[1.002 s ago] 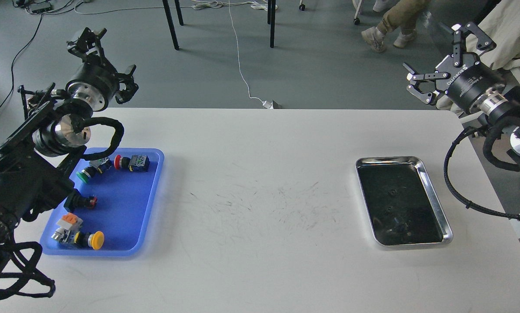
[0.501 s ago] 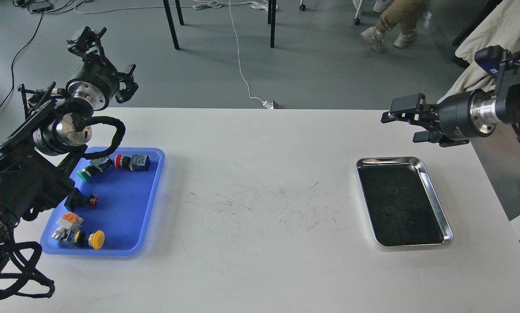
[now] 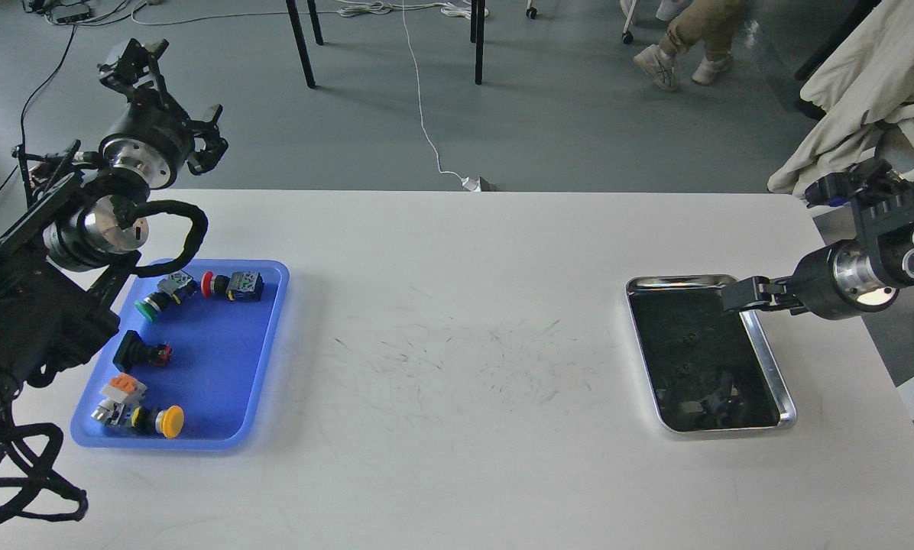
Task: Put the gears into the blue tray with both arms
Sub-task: 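Reach the right gripper down into the metal tray, then grasp the small black part on the black mat with the right gripper, then carry the black part to the table center and release it, then retract the right arm back beside the metal tray, then reach the left gripper to the black part at table center, then grasp and lift the black part with the left gripper, then carry the black part into the blue tray and release it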
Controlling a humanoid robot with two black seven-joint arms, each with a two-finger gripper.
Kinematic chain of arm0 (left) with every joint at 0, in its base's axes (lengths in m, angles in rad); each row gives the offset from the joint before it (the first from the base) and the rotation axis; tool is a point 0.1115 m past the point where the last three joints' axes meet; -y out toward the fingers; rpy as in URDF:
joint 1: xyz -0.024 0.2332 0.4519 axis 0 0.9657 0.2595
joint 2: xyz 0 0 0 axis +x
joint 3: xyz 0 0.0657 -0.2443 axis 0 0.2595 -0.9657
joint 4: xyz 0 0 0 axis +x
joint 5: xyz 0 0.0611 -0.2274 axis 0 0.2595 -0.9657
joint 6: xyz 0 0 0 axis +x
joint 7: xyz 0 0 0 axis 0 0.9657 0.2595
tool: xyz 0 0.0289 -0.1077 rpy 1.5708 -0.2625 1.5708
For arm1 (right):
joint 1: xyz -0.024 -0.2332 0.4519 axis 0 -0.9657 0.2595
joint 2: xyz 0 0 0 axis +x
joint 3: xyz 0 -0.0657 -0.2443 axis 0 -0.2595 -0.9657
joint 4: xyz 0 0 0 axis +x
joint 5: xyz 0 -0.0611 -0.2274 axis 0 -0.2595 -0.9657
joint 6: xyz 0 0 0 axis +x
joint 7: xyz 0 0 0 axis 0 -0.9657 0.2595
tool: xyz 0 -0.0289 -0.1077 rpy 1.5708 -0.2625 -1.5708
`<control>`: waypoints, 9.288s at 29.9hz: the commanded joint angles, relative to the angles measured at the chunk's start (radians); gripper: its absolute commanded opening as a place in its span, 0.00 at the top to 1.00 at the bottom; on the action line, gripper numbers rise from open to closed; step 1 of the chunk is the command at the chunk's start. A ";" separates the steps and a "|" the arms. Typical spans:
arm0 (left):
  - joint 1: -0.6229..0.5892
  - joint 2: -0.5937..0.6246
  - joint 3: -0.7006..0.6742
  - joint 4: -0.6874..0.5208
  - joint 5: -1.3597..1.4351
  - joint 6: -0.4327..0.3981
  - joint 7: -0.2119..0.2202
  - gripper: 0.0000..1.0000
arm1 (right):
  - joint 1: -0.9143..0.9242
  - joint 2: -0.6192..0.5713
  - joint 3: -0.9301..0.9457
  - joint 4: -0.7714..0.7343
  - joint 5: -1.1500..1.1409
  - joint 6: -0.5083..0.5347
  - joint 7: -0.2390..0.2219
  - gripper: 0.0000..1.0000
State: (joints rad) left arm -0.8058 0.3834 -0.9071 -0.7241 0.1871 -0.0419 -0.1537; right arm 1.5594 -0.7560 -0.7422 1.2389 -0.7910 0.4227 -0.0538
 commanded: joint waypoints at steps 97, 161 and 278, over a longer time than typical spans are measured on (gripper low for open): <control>0.013 0.048 -0.003 0.012 -0.001 0.000 -0.030 0.02 | -0.234 0.756 0.259 -0.329 0.596 -0.384 0.161 0.98; 0.011 0.049 0.013 0.002 0.023 0.002 -0.041 0.02 | -0.084 0.204 0.558 -0.006 0.610 -0.252 0.147 0.03; 0.138 0.353 0.456 -0.577 1.671 0.197 -0.046 0.95 | -0.895 -0.101 1.095 -0.118 1.245 0.066 0.338 0.02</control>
State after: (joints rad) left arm -0.6605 0.7056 -0.4509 -1.3054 1.8842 0.1550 -0.1992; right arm 0.6635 -0.8568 0.3514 1.1175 0.4530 0.4887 0.3006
